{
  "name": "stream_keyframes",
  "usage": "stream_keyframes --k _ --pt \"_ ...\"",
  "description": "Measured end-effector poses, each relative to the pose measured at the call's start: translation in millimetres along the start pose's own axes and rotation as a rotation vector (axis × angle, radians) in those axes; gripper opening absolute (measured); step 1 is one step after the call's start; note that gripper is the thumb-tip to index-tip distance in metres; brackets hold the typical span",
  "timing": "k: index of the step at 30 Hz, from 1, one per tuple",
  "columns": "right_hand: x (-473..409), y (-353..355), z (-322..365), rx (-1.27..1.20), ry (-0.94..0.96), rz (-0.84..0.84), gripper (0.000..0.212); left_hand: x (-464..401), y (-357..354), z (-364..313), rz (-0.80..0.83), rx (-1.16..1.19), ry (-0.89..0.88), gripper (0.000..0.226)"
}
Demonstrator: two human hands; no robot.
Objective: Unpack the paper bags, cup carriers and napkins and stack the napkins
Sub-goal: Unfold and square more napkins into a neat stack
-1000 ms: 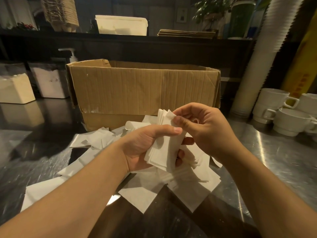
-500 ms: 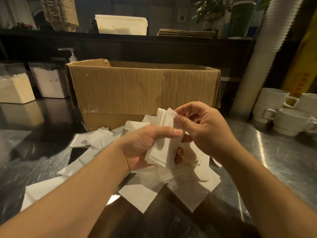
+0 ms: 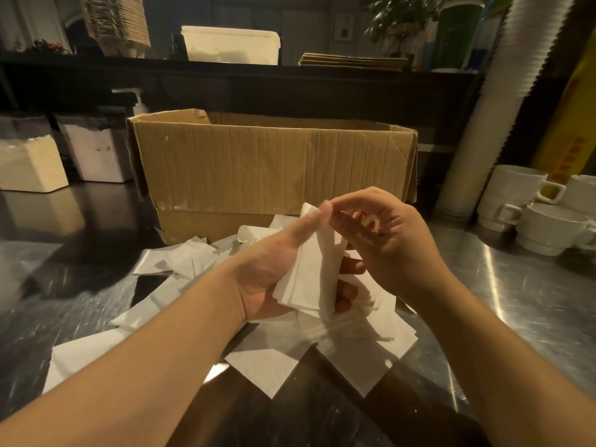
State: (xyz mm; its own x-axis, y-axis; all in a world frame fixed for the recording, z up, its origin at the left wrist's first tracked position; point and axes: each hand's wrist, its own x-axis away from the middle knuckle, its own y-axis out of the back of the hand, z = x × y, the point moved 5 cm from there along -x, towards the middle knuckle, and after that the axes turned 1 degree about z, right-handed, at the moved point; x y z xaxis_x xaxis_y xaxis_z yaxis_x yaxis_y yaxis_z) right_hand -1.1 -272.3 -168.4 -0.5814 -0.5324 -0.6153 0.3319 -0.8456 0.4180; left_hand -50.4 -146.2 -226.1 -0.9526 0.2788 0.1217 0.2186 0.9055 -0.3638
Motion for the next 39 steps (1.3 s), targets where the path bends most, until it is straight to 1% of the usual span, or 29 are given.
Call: stream_keyframes --k 5,9,10,13,15,17,20,22,25,29,34,36,39 --pt "0.4 -0.1 -6.9 -0.039 -0.079 -0.021 0.020 -3.5 1.4 1.9 0.054 0.117 0.045 0.084" --pt "-2.0 7.7 -13.8 -0.016 -0.114 -0.081 0.015 -1.8 2.0 0.6 0.029 0.167 0.035 0.090" --pt "-2.6 10.7 -16.5 0.000 -0.130 -0.103 0.012 -0.2 -0.1 -1.4 0.025 0.189 0.020 0.085" --pt "-4.9 19.5 -29.6 0.063 -0.227 -0.144 0.008 1.2 -0.1 -6.6 -0.028 0.214 -0.050 0.062" --pt "-6.3 21.0 -41.2 0.120 -0.345 -0.094 0.009 1.5 -0.2 -10.2 -0.061 0.228 -0.098 0.055" --pt "-6.7 18.5 -52.3 0.203 -0.472 0.000 0.016 1.5 1.8 -13.0 -0.102 0.251 -0.139 0.050" --pt "-6.2 10.9 -59.3 0.355 -0.561 0.144 0.024 2.8 2.5 -15.0 -0.138 0.312 -0.159 0.047" --pt "-4.8 6.8 -61.7 0.384 -0.587 0.193 0.029 3.0 3.2 -16.0 -0.140 0.323 -0.170 0.048" --pt "-3.2 4.1 -60.2 0.350 -0.590 0.197 0.031 3.3 3.8 -16.7 -0.151 0.312 -0.171 0.049" --pt "-4.3 5.5 -55.0 0.343 -0.551 0.175 0.023 3.7 3.4 -16.4 -0.149 0.305 -0.169 0.050" --pt "-1.2 2.8 -53.6 0.352 -0.586 0.261 0.017 3.1 3.5 -16.3 -0.139 0.301 -0.173 0.051" --pt "-2.0 4.7 -54.0 0.342 -0.585 0.219 0.016 3.6 2.6 -16.5 -0.125 0.305 -0.182 0.051" --pt "-3.7 15.5 -52.2 0.195 -0.577 0.027 0.016 5.6 1.4 -18.4 -0.107 0.308 -0.203 0.047"
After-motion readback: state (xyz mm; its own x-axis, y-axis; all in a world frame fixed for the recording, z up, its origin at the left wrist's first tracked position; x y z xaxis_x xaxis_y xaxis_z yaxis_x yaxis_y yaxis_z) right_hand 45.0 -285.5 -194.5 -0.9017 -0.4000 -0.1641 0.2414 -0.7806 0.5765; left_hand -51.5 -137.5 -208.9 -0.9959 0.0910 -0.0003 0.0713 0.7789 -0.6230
